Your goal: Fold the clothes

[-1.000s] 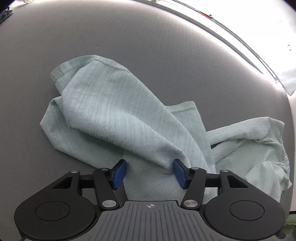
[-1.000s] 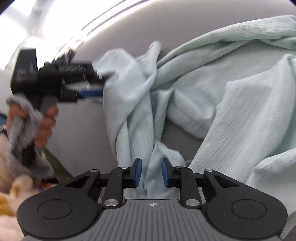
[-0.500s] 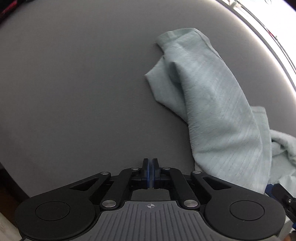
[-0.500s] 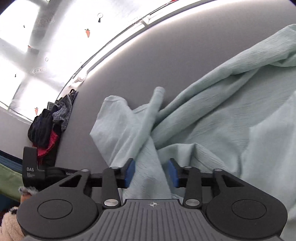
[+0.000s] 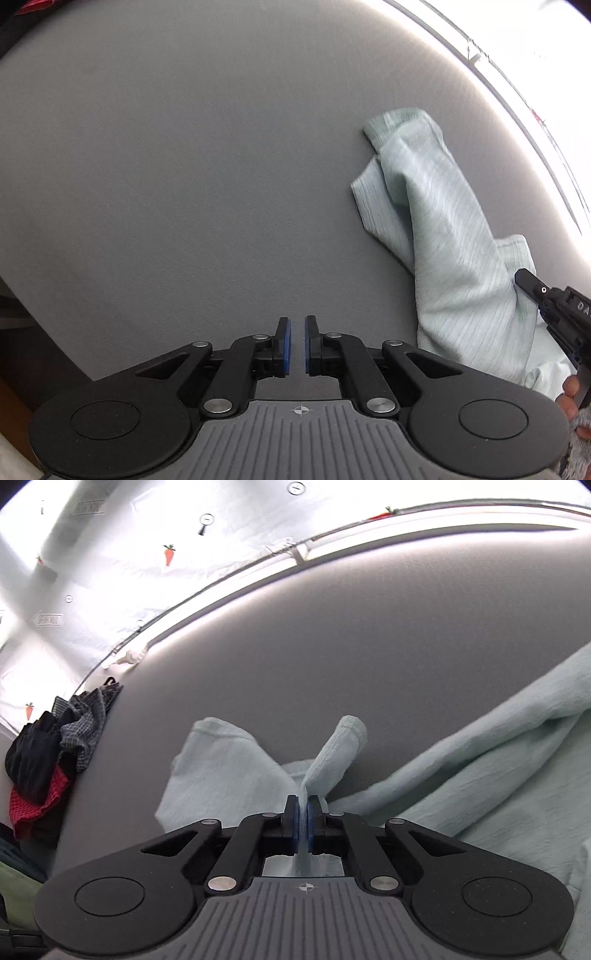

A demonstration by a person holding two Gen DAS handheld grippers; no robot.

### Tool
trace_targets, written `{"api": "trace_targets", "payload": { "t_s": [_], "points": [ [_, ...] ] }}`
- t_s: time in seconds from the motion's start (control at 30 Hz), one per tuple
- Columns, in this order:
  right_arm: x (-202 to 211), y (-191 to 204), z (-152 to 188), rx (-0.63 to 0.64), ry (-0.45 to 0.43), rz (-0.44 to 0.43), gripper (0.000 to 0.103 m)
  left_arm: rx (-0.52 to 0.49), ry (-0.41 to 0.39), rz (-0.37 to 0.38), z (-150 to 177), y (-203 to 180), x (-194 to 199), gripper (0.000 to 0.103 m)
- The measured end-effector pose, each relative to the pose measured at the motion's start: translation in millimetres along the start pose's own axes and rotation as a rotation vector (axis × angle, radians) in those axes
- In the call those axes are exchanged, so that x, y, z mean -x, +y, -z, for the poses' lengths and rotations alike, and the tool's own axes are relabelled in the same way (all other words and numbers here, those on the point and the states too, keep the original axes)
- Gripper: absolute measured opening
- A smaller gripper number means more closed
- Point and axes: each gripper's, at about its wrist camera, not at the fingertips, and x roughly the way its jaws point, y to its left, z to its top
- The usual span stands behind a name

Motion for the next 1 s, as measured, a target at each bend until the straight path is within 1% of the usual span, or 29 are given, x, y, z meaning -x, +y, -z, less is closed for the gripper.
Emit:
{"api": "trace_targets", "payload": {
  "t_s": [0.03,0.07,0.13,0.2,0.27,0.3,0.4,0.43,0.47,0.5,0.53,0.57,0.63,0.67,0.7,0.8,0.9,0.93,1.0],
  "points": [
    [3,14,4,0.026,-0.003,-0.045,0.004,-0.002,-0.012,0.004,-3,0,4,0.036],
    [4,27,9,0.044,0.004,-0.094,0.003,-0.005,-0.023,0.008,-6,0,8,0.039],
    [-4,53,18,0.056,0.055,-0.18,0.003,-0.013,-0.041,0.014,-16,5,17,0.048],
    [-16,79,28,0.084,0.114,-0.248,0.003,-0.008,-0.057,0.026,-27,10,25,0.049],
    [-28,102,43,0.161,0.178,-0.269,0.003,-0.006,-0.068,0.046,-39,17,32,0.051],
    [-34,111,50,0.189,0.214,-0.278,0.003,-0.008,-0.073,0.056,-47,22,36,0.056],
    [-48,125,69,0.229,0.333,-0.307,0.003,-0.039,-0.104,0.041,-65,28,40,0.065],
    [-52,129,76,0.249,0.378,-0.309,0.003,-0.05,-0.099,0.048,-69,27,39,0.071],
    [-56,133,83,0.273,0.423,-0.305,0.003,-0.062,-0.095,0.056,-74,27,39,0.074],
    [-59,135,88,0.29,0.458,-0.297,0.004,-0.076,-0.079,0.087,-80,26,36,0.079],
    [-63,138,93,0.302,0.484,-0.284,0.005,-0.09,-0.067,0.111,-84,22,32,0.079],
    [-63,138,97,0.304,0.496,-0.275,0.008,-0.103,-0.059,0.124,-89,16,27,0.08],
    [-59,134,97,0.267,0.493,-0.268,0.01,-0.17,-0.033,0.148,-95,-5,15,0.087],
    [-55,130,94,0.243,0.477,-0.257,0.012,-0.192,-0.03,0.147,-96,-11,12,0.089],
    [-51,126,90,0.223,0.455,-0.242,0.016,-0.234,-0.028,0.145,-96,-24,6,0.089],
    [-33,108,72,0.132,0.352,-0.177,0.018,-0.312,-0.029,0.119,-97,-51,-12,0.089],
    [-7,82,53,-0.007,0.233,-0.109,0.019,-0.387,-0.058,0.054,-102,-71,-30,0.089],
    [3,71,47,-0.06,0.188,-0.083,0.02,-0.411,-0.065,0.043,-102,-74,-35,0.089],
    [23,46,37,-0.165,0.1,-0.039,0.032,-0.455,-0.08,0.016,-102,-75,-37,0.089]
  ]
}}
